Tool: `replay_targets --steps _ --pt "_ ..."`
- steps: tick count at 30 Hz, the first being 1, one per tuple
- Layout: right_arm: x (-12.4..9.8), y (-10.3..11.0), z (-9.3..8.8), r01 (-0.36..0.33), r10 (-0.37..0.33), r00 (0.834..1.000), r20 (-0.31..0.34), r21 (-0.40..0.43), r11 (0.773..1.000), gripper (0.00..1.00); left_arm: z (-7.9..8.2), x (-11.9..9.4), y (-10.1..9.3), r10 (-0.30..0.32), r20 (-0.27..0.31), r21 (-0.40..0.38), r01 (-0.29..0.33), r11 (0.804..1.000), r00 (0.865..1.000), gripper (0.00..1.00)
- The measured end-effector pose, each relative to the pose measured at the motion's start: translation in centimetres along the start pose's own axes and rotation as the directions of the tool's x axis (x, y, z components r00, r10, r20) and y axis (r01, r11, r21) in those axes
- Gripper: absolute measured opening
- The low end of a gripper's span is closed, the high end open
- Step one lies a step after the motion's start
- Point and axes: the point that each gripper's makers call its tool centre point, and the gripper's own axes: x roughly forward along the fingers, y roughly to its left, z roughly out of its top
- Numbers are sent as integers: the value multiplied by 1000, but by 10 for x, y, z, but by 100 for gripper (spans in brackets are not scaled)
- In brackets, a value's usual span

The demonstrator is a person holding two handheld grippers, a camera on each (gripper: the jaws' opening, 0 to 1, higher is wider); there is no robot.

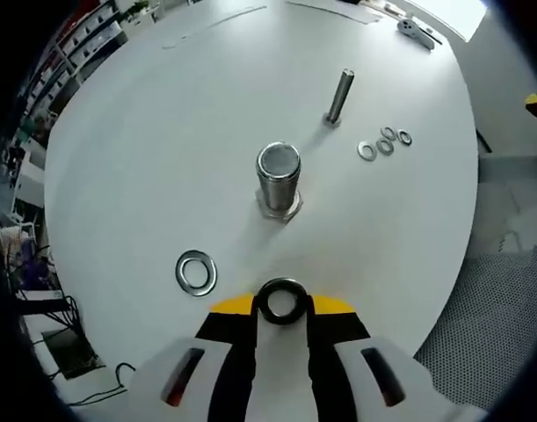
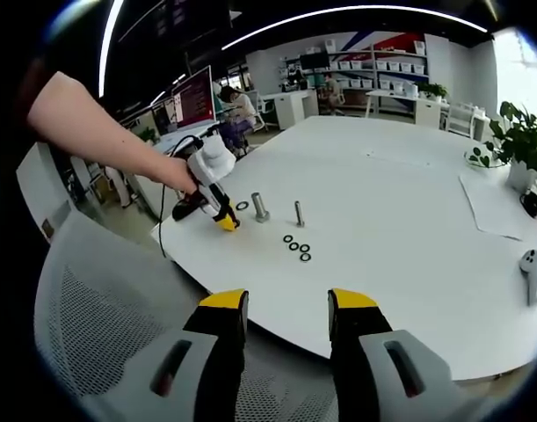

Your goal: Place the washer onto the threaded stud by aligning its center hole with the stud, sliding it down to the base, and recovering from edge contact or off-axis alignment until the washer reaches the visible bottom stop.

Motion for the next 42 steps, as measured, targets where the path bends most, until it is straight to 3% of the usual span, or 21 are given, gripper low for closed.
replay_targets --steps 4,8,31,42 --pt "0 0 0 0 0 1000 0 1 1000 39 0 0 2 1 -2 15 -1 1000 1000 19" --pt "0 0 1 -1 1 1000 2 2 1000 39 3 -8 -2 9 -9 91 -8 996 1000 19" --pt "1 1 1 -7 7 1000 4 1 1000 39 60 -70 -1 -25 88 212 6 977 996 19" --pt "0 1 1 -7 7 1000 6 2 1000 39 79 -73 -11 -45 103 263 16 965 994 19"
